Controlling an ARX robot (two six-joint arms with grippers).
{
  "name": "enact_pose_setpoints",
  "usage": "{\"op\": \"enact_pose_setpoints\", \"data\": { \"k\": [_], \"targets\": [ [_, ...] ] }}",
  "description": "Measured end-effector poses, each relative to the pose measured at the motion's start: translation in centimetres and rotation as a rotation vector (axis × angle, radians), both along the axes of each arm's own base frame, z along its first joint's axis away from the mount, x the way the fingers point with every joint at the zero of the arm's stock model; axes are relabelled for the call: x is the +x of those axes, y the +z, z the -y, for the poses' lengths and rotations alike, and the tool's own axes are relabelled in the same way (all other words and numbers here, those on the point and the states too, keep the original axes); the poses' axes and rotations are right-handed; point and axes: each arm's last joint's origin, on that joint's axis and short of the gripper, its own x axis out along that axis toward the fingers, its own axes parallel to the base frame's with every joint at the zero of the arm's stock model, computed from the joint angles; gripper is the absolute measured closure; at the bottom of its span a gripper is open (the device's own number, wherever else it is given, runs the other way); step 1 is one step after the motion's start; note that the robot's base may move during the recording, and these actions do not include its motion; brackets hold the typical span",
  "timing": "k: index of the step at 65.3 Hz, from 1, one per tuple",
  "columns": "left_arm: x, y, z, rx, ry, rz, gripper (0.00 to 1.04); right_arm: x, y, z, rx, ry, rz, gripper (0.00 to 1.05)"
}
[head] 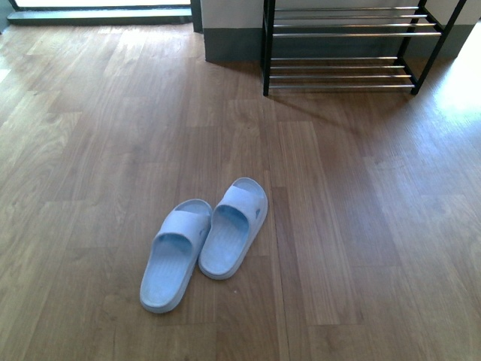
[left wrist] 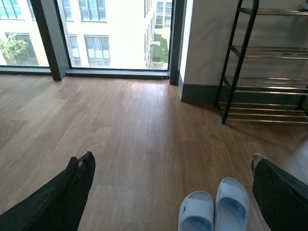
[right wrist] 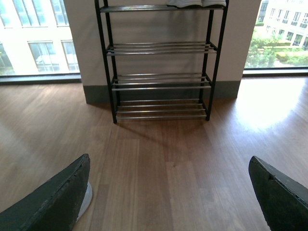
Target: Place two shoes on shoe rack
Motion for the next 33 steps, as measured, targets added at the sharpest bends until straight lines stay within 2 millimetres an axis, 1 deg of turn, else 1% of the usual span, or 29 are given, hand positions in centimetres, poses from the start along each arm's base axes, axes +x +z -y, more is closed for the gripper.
{"op": "enact_pose_setpoints", "data": {
  "k": [27,29,30,33],
  "targets": [
    [0.00,0.00,0.00,0.000,0.001,0.000,0.09,0.01,-0.01,-0.01,0.000,0.004,-0.002,0.09],
    [0.00,0.00,0.00,0.000,0.001,0.000,0.09,0.08,-0.11,-0.14,0.012,0.084,-0.042,0.09],
    [0.00,0.00,0.00,0.000,0.001,0.000,0.09,0.12,-0.12,-0.18,0.014,0.097,-0.053,0.09],
    [0.00,0.00,0.00,0.000,0.001,0.000,0.09,0.84,-0.52,-0.99,0.029,0.221,-0.125,0.09]
  ]
}}
